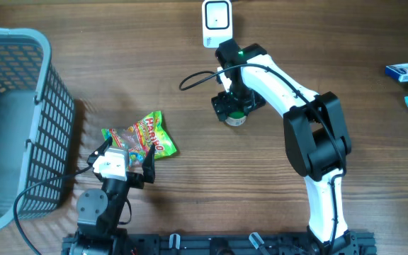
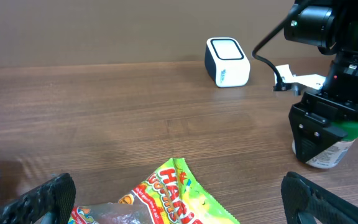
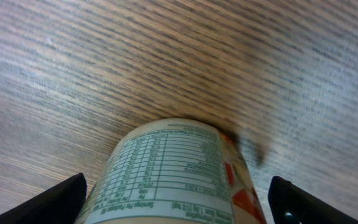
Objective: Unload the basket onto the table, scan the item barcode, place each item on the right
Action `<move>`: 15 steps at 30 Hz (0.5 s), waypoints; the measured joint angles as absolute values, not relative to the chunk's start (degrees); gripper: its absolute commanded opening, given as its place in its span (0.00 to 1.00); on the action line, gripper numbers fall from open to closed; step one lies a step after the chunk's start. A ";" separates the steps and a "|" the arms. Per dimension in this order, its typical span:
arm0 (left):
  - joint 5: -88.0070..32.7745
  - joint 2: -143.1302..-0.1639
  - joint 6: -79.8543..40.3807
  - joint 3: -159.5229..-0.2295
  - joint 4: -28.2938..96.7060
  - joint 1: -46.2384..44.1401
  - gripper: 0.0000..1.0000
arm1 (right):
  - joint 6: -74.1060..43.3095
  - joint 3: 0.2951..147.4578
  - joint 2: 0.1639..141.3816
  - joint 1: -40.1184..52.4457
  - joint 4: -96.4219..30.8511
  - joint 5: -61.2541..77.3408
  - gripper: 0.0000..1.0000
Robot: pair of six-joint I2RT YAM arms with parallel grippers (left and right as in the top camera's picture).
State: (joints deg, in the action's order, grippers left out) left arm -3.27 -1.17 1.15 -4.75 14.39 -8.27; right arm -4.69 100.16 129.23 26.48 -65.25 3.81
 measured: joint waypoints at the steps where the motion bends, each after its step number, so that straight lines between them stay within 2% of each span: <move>1: -3.27 -1.17 1.15 -4.75 14.39 -8.27 1.00 | -7.90 100.16 129.23 26.52 -65.06 3.81 0.80; 4: -3.27 -1.17 1.15 -4.75 14.39 -8.27 1.00 | -13.85 100.14 129.23 26.52 -64.69 4.25 0.59; 6: -3.27 -1.17 1.15 -4.75 14.39 -8.27 1.00 | -16.93 100.20 129.23 26.63 -65.04 4.21 0.52; 8: -3.27 -1.17 1.15 -4.75 14.37 -8.27 1.00 | -18.94 100.66 129.40 26.63 -68.14 4.27 0.52; 15: -3.27 -1.17 1.15 -4.75 14.39 -8.27 1.00 | -19.55 112.22 133.14 26.57 -91.59 10.31 0.50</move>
State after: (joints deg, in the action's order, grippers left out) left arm -3.27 -1.17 1.15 -4.75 14.39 -8.27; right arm -19.55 112.22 133.14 26.57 -91.59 10.31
